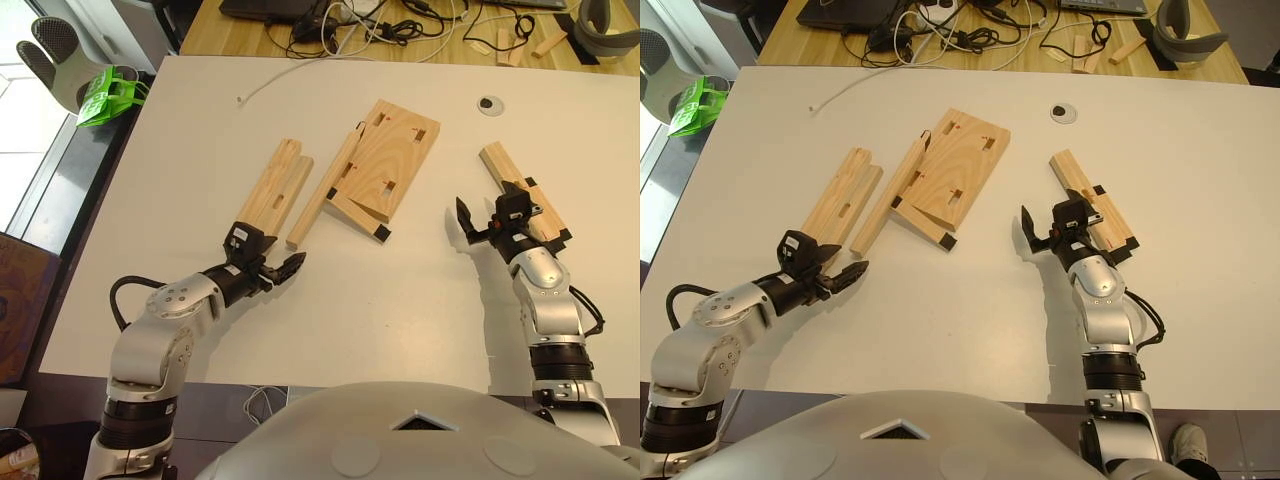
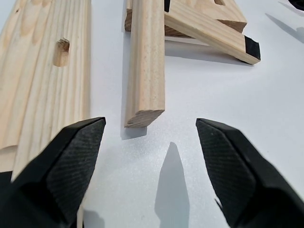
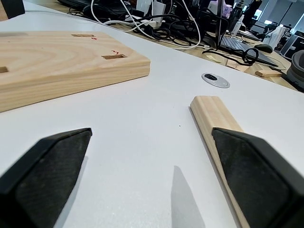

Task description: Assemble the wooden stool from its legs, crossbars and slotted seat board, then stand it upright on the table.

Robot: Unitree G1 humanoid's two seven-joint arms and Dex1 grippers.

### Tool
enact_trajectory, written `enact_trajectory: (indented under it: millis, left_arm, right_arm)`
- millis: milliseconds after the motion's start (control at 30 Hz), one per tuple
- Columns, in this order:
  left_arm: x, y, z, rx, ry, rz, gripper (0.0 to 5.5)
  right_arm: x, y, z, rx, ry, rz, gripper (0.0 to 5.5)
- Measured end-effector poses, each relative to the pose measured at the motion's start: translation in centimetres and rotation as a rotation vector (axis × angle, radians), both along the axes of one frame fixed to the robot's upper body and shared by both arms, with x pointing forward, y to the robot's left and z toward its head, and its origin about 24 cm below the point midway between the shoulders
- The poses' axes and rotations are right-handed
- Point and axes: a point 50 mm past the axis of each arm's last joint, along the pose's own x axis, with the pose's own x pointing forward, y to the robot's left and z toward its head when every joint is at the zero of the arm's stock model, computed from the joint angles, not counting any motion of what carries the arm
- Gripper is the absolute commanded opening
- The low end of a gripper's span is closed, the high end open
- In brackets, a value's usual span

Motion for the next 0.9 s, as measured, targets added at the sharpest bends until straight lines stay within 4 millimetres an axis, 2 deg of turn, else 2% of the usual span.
enact_trajectory:
  millis: [233, 300, 367, 433, 500, 667, 833, 900]
  left_arm:
    - [0.5, -0.8, 0.0, -0.032, -0.028, 0.026, 3.53]
    - [1.9, -2.1, -0.5, -0.045, -0.035, 0.022, 3.53]
    - [4.1, -5.0, -1.5, -0.054, -0.034, -0.002, 3.53]
    - [4.8, -6.3, -2.2, -0.053, -0.032, -0.028, 3.53]
    - [5.1, -6.6, -3.0, -0.035, -0.040, -0.038, 3.27]
    - [5.4, -5.9, -3.7, 0.010, -0.075, -0.021, 2.28]
    - [4.3, -1.9, -3.4, 0.101, -0.093, 0.016, 1.50]
    - [3.7, -0.9, -3.0, 0.118, -0.088, 0.005, 1.21]
  right_arm:
    - [0.4, 0.2, 0.1, 0.002, 0.001, 0.020, 4.68]
    - [0.7, 0.2, 0.2, 0.001, -0.003, 0.024, 4.68]
    - [0.8, 0.4, 0.2, 0.003, -0.002, 0.028, 4.68]
    - [0.7, 0.3, 0.1, 0.003, 0.002, 0.027, 4.68]
    - [0.8, 0.3, 0.1, 0.004, 0.003, 0.027, 4.68]
    - [0.8, 0.4, 0.1, 0.005, 0.001, 0.027, 4.68]
    - [0.8, 0.4, 0.1, 0.007, 0.000, 0.024, 4.68]
    - [0.8, 0.3, 0.1, 0.007, -0.001, 0.019, 4.68]
